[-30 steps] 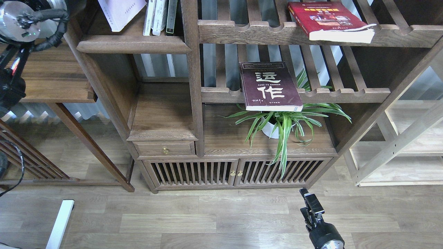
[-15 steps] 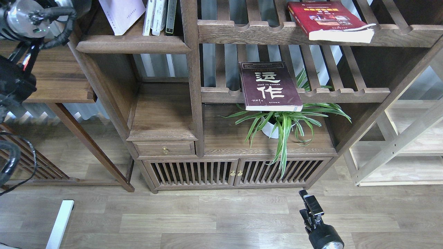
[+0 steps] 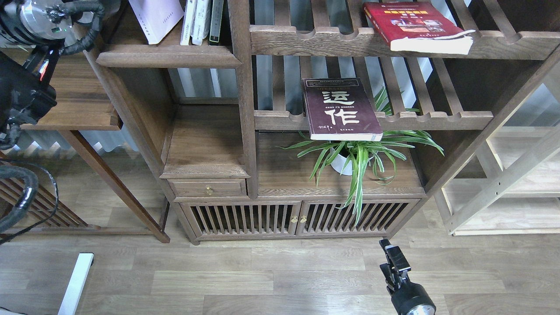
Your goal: Organize books on shelf
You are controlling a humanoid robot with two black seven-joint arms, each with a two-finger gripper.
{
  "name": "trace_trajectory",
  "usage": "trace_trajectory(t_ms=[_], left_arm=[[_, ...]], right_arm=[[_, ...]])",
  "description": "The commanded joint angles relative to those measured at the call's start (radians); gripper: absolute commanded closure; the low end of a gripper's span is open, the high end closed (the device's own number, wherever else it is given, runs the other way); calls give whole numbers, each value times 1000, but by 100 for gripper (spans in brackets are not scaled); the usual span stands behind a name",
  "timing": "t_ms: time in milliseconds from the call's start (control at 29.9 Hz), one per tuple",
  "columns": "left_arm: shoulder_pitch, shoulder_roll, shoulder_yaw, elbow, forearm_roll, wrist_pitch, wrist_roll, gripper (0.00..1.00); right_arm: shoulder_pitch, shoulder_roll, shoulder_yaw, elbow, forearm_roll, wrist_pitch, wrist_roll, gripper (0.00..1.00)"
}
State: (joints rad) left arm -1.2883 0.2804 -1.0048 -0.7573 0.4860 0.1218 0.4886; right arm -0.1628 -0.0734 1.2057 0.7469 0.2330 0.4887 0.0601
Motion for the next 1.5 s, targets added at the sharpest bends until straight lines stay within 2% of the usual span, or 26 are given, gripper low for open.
trace_trajectory(t_ms=[0,768,1069,1169,1270,1470], left_arm=[[0,0,0,1,-1,-1,0,98],[3,-3,80,6,-6,-2,0,97],[-8,-26,135,3,-6,-2,0,92],[-23,-46,143,6,-1,4,0,81],[-32,-61,153,4,-1,10,0,78],[-45,-63,180,0,-1,12,0,53]], right_arm=[[3,1,-2,0,0,0,-2,0],[-10,0,2,2,3,0,0,0],[-26,0,2,2,19,0,0,0],[-27,0,2,2,19,0,1,0],[-32,0,2,2,19,0,0,0],[-44,0,0,2,19,0,0,0]])
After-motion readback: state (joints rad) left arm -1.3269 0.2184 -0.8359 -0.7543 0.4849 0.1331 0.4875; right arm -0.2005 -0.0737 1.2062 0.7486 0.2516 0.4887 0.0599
